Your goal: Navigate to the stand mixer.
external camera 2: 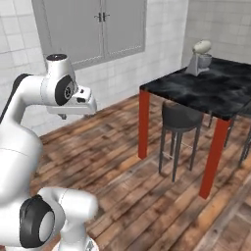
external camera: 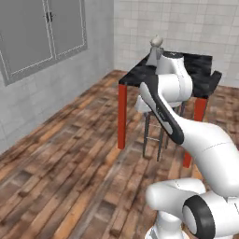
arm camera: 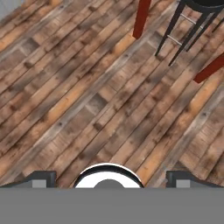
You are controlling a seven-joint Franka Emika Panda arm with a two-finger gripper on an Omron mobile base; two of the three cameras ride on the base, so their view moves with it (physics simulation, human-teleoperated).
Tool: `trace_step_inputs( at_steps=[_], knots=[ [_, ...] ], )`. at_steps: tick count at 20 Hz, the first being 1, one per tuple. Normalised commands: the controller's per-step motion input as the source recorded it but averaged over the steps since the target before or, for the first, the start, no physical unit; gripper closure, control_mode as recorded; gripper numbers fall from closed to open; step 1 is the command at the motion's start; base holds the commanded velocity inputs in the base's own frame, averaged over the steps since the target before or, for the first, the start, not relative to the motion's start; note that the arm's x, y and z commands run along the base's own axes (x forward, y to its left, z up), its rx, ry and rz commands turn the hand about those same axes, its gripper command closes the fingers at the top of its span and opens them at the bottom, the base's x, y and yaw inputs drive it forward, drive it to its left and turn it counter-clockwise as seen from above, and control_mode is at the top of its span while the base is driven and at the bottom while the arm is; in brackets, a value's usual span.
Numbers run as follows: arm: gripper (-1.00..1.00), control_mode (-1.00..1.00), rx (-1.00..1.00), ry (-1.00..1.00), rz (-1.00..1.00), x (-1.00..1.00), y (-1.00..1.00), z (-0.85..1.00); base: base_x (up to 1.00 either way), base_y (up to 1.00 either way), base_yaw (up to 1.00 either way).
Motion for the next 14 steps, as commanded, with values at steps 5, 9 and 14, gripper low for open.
trace_step_inputs(
  at_steps=[5, 9, 14],
  knots=[
    [-1.00, 1.00, 0.00, 0.00, 0.00, 0.00, 0.00, 0.00, 0.78, -0.08, -0.27],
    [-1.00, 1.00, 0.00, 0.00, 0.00, 0.00, 0.00, 0.00, 1.00, 0.02, -0.29],
    [-1.00, 1.00, 0.00, 0.00, 0.00, 0.00, 0.00, 0.00, 1.00, 0.37, -0.37]
  ],
)
